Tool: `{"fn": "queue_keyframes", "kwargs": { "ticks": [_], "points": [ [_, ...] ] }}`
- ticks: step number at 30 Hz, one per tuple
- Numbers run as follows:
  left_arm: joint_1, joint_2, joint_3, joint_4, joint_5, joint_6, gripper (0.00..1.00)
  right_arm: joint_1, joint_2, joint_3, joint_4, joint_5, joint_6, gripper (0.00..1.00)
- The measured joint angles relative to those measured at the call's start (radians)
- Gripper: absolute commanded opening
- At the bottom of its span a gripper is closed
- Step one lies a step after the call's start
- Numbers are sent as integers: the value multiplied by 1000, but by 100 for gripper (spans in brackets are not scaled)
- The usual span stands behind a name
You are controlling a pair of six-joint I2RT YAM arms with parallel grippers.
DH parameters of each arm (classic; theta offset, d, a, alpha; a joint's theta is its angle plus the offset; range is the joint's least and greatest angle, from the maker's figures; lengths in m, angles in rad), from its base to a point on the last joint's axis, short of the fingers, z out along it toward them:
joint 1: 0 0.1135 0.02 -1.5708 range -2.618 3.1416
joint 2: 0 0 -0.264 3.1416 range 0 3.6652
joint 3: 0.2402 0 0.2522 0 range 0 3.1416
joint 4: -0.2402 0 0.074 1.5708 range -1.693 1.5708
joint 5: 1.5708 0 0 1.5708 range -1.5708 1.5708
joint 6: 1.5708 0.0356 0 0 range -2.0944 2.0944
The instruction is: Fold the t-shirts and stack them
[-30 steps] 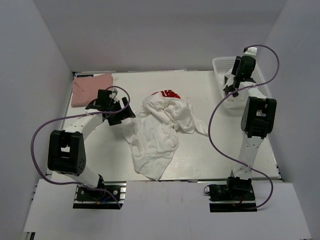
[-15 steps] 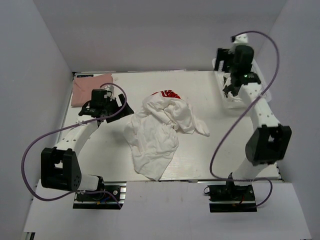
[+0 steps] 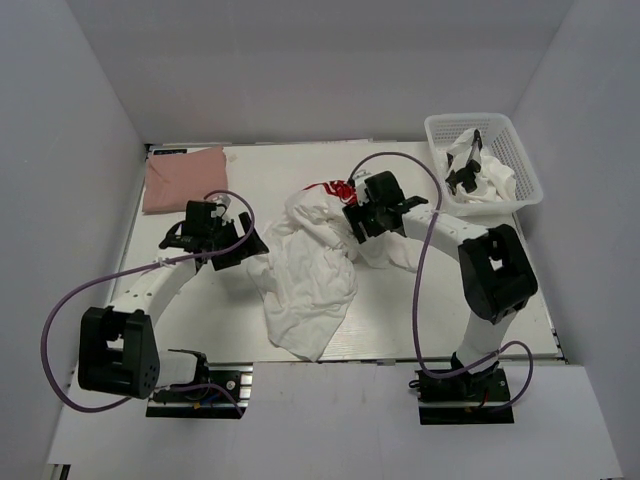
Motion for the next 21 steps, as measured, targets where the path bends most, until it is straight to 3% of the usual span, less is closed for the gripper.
{"fn": "queue_keyframes", "kwargs": {
  "ticks": [1,6,10,17,21],
  "points": [
    [0,-10,-11,3,1,-3,100,2,14,3,-2,0,-6,0],
    [0,-29,-30,3,5,-11,100,20,31,81,-35,39,11,0],
    [0,-29,-30,3,7,-13,100,26,-51,153,-15,127,22,0],
    [0,-29,-28,11,17,-20,100,21,-340,258,258,335,2,0],
    [0,-24,-18,18,21,-28,100,4,-336,411,431,489,-71,0]
  ]
}}
